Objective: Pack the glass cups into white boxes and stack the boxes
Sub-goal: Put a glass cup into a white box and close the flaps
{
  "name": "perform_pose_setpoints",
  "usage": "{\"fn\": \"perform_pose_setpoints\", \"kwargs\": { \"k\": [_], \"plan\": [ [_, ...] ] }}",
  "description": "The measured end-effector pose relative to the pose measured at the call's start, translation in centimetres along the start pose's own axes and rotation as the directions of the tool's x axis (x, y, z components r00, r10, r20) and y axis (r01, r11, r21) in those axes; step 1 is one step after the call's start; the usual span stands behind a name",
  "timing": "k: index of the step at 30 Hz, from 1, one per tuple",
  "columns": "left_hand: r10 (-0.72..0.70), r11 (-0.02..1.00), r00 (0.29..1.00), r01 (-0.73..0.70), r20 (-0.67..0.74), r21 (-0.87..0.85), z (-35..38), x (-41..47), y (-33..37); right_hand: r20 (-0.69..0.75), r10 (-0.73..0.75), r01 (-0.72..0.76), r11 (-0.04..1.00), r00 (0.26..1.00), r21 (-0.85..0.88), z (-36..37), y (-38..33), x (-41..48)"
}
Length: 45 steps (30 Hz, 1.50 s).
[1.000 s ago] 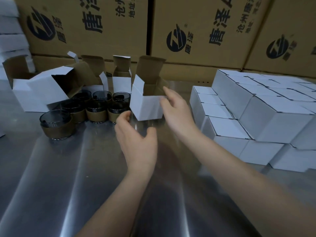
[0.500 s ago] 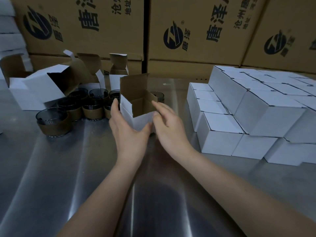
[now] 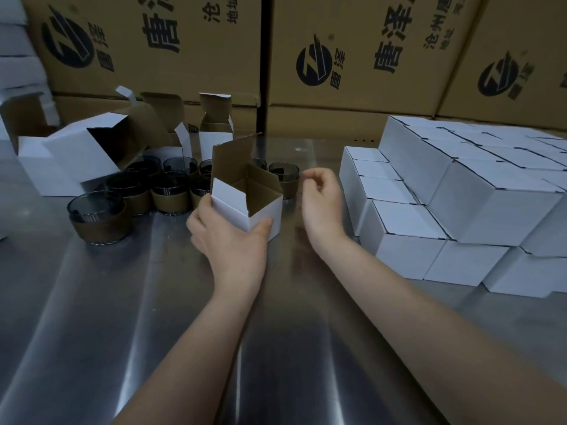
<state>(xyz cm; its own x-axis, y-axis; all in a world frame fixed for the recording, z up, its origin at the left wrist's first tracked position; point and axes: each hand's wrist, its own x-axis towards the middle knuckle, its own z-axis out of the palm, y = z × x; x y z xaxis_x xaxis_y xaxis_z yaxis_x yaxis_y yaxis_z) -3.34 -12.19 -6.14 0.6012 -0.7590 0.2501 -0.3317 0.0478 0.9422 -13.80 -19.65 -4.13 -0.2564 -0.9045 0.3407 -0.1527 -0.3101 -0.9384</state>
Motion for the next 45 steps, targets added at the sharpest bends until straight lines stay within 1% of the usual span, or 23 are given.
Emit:
{"fn": "perform_pose_setpoints", "kwargs": {
  "k": [2,5,7,10,12,16,19,21,24,27,29,32,34,37,39,41,43,45],
  "plan": [
    [-0.003,1.000,1.000,0.003,-0.019,-0.008,-0.1,0.0,0.1,-0.007,0.063,-0.063,0.997,0.998,-0.052,0.5,0.4,1.6],
    [-0.005,1.000,0.999,0.004,-0.031,-0.017,0.0,-0.2,0.3,0.075,0.194,-0.184,0.975,0.978,-0.122,1.3,1.3,3.5],
    [-0.007,1.000,0.999,0.007,-0.035,-0.008,0.0,-0.3,0.3,0.130,0.236,-0.218,0.966,0.963,-0.138,1.8,1.7,4.4],
    [-0.006,1.000,0.999,0.006,-0.032,-0.003,0.0,-0.3,0.3,0.203,0.242,-0.211,0.964,0.949,-0.163,2.4,2.3,5.3],
    [-0.008,1.000,0.999,0.008,-0.031,-0.001,0.0,-0.3,0.3,0.226,0.242,-0.205,0.963,0.944,-0.174,2.9,2.5,5.7],
    [-0.021,1.000,1.000,0.021,-0.015,0.003,-0.1,-0.2,0.4,0.215,0.231,-0.162,0.941,0.949,-0.298,3.8,2.9,6.3],
    [-0.031,1.000,1.000,0.031,-0.005,-0.003,-0.1,-0.2,0.4,0.199,0.221,-0.156,0.942,0.955,-0.296,3.8,2.9,6.5],
    [-0.032,0.999,0.999,0.032,-0.003,-0.009,-0.1,-0.2,0.5,0.200,0.209,-0.155,0.954,0.957,-0.255,3.4,2.9,6.3],
    [-0.022,0.999,1.000,0.022,-0.004,-0.033,-0.1,-0.4,0.5,0.190,0.174,-0.147,0.978,0.966,-0.147,2.5,2.6,5.4],
    [0.004,0.996,1.000,-0.005,-0.009,-0.090,-0.3,-0.6,0.6,0.157,0.194,-0.200,0.980,0.968,0.021,1.6,2.0,4.2],
    [0.020,0.993,1.000,-0.022,-0.013,-0.115,-0.4,-0.7,0.6,0.148,0.234,-0.254,0.958,0.961,0.134,1.1,1.4,3.5],
    [0.051,0.991,0.999,-0.053,-0.019,-0.120,-0.5,-0.8,0.6,0.166,0.285,-0.325,0.890,0.944,0.319,0.2,0.2,2.5],
    [0.075,0.991,0.997,-0.077,-0.021,-0.107,-0.5,-0.9,0.6,0.209,0.293,-0.358,0.811,0.933,0.462,-0.5,-0.5,1.8],
    [0.109,0.991,0.994,-0.111,-0.022,-0.079,-0.5,-0.8,0.6,0.269,0.287,-0.393,0.701,0.919,0.595,-1.9,-1.2,1.0],
    [0.126,0.990,0.992,-0.126,-0.017,-0.061,-0.5,-0.8,0.6,0.300,0.298,-0.423,0.639,0.906,0.643,-2.7,-1.5,0.4],
    [0.145,0.989,0.989,-0.145,-0.008,-0.042,-0.4,-0.8,0.6,0.324,0.305,-0.445,0.610,0.895,0.655,-3.3,-2.0,-0.3],
    [0.157,0.987,0.987,-0.157,0.008,-0.021,-0.4,-0.9,0.5,0.342,0.289,-0.447,0.609,0.894,0.655,-3.8,-2.6,-0.7],
    [0.172,0.985,0.985,-0.172,0.028,-0.001,-0.3,-1.0,0.5,0.348,0.259,-0.430,0.633,0.901,0.644,-4.0,-3.5,-0.9]
  ]
}}
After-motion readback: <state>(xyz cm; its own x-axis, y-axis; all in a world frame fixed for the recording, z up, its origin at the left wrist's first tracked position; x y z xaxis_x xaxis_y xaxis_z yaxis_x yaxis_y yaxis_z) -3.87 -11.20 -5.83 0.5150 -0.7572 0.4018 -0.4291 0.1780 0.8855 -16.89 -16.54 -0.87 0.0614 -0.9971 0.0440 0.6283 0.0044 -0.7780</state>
